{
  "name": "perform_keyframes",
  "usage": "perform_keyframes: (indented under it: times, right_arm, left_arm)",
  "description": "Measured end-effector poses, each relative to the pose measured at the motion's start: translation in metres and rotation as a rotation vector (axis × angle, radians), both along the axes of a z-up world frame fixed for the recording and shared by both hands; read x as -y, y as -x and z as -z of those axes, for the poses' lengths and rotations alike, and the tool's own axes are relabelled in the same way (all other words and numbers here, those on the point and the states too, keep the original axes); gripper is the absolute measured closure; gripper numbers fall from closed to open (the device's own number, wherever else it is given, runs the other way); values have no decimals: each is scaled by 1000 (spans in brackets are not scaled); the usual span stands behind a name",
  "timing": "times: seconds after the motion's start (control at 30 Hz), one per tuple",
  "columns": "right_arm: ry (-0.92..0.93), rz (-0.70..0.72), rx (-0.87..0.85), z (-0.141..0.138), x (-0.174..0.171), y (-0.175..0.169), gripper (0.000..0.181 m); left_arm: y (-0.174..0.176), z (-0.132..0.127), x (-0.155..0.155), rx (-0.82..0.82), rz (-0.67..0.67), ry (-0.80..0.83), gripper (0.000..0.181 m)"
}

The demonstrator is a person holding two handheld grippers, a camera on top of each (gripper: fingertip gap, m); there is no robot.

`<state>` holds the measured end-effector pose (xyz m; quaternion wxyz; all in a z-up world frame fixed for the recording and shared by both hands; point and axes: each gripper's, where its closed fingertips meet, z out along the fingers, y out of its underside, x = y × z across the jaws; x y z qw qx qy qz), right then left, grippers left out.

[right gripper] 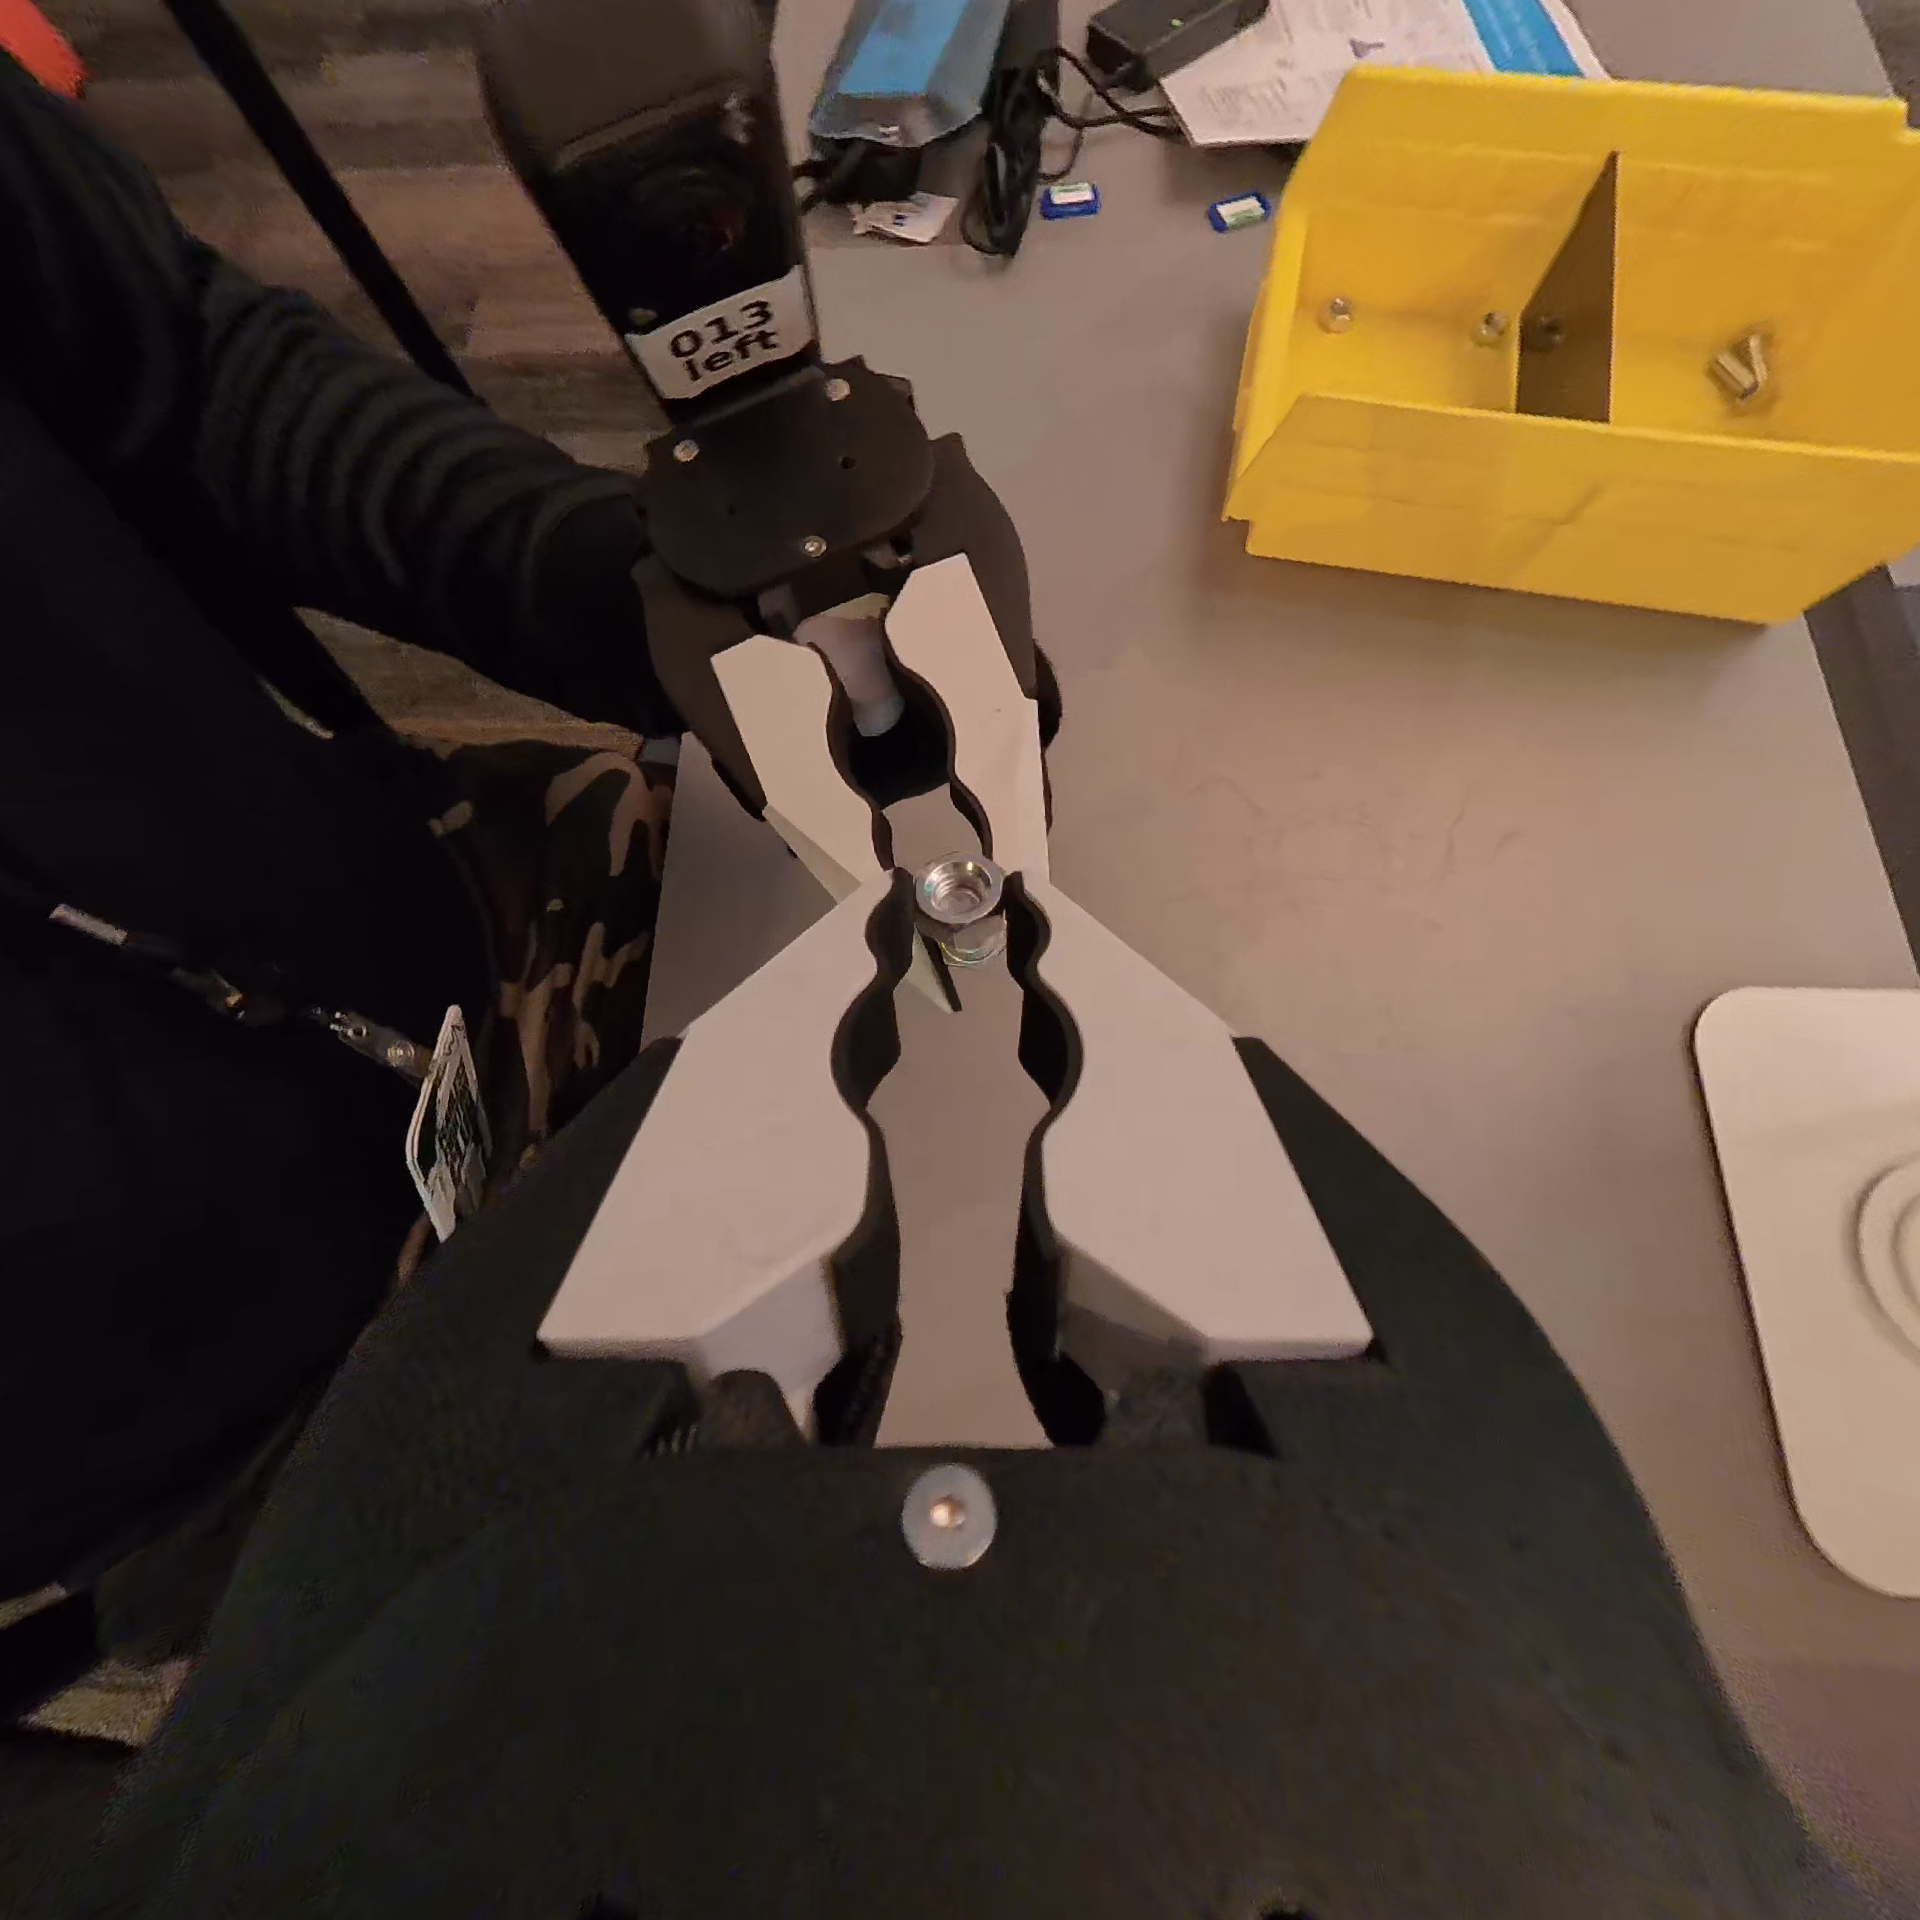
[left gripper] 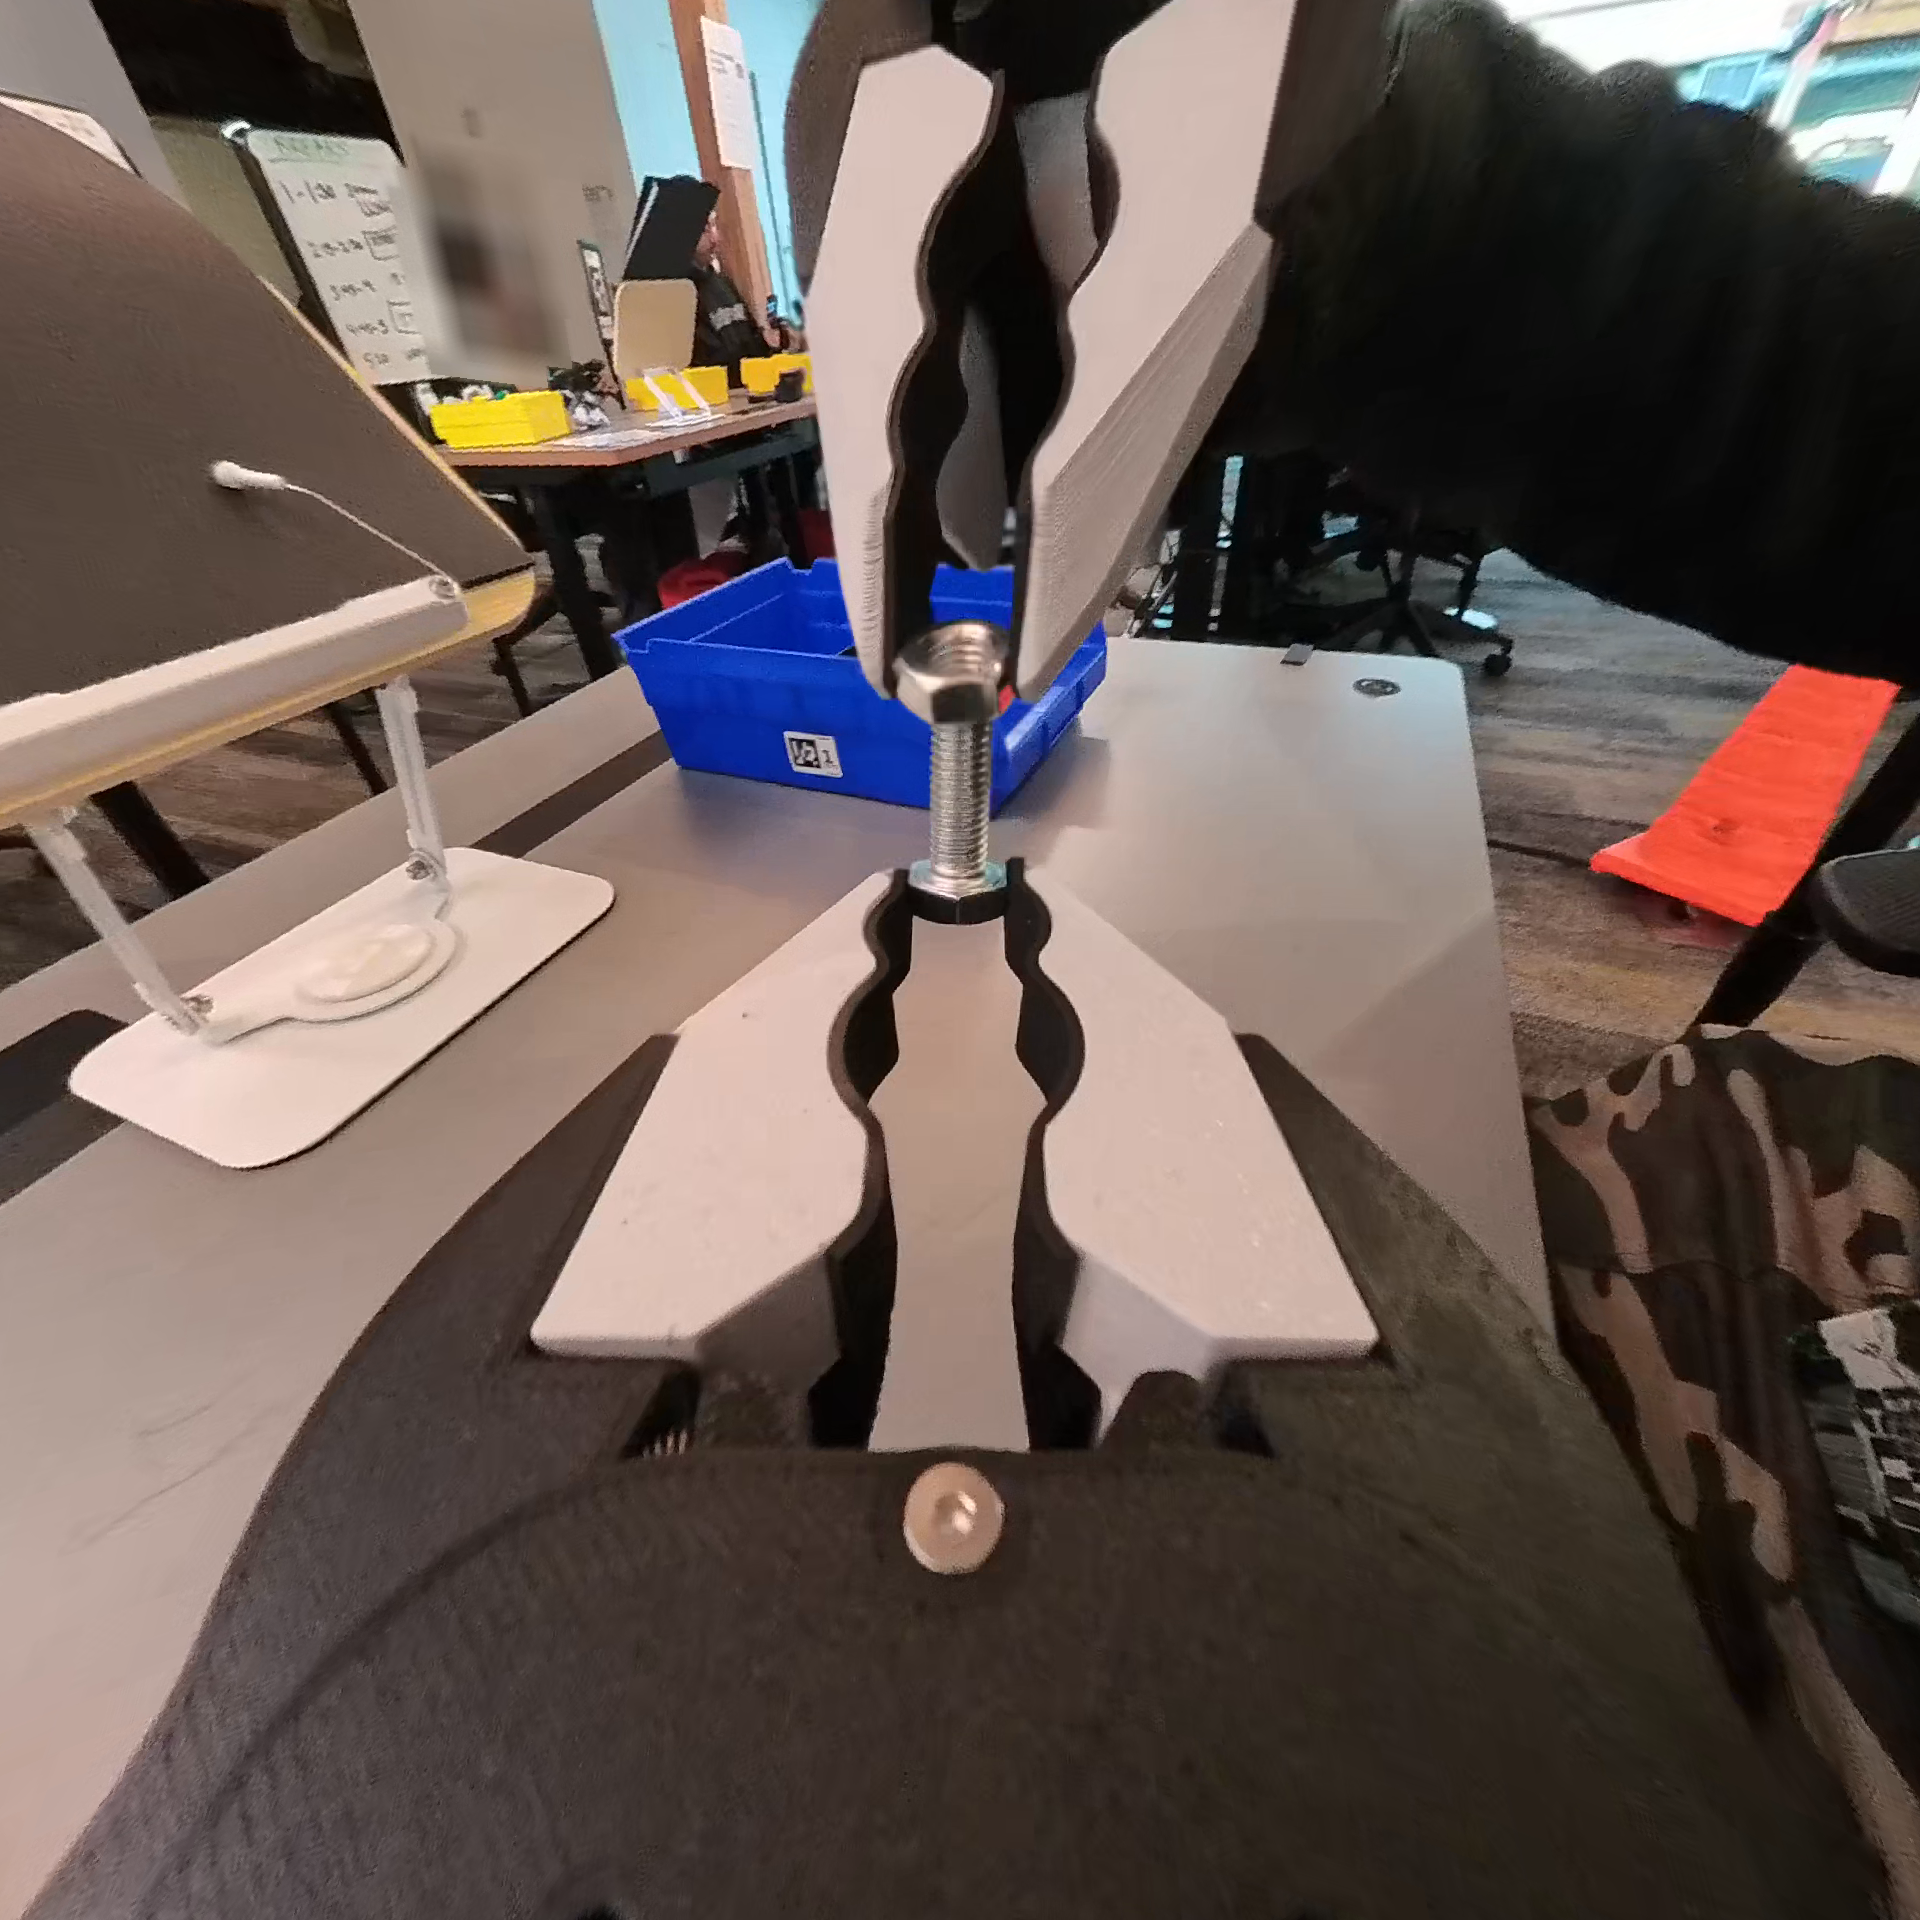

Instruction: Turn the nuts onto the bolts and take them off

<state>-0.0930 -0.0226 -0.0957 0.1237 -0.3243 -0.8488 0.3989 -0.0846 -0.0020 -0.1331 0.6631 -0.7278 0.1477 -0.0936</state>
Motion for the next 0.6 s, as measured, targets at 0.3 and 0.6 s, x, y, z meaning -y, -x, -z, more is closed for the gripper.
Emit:
perform_keyframes:
  times: [0.3, 0.6]
  right_arm:
    - [39, 155, -16, 6, -5, -1, 165]
    - [187, 134, -116, -11, 0, -4, 165]
  left_arm:
    - [-3, 6, -5, -14, -24, 8, 165]
    - [-7, -9, 0, 62, 26, -41, 165]
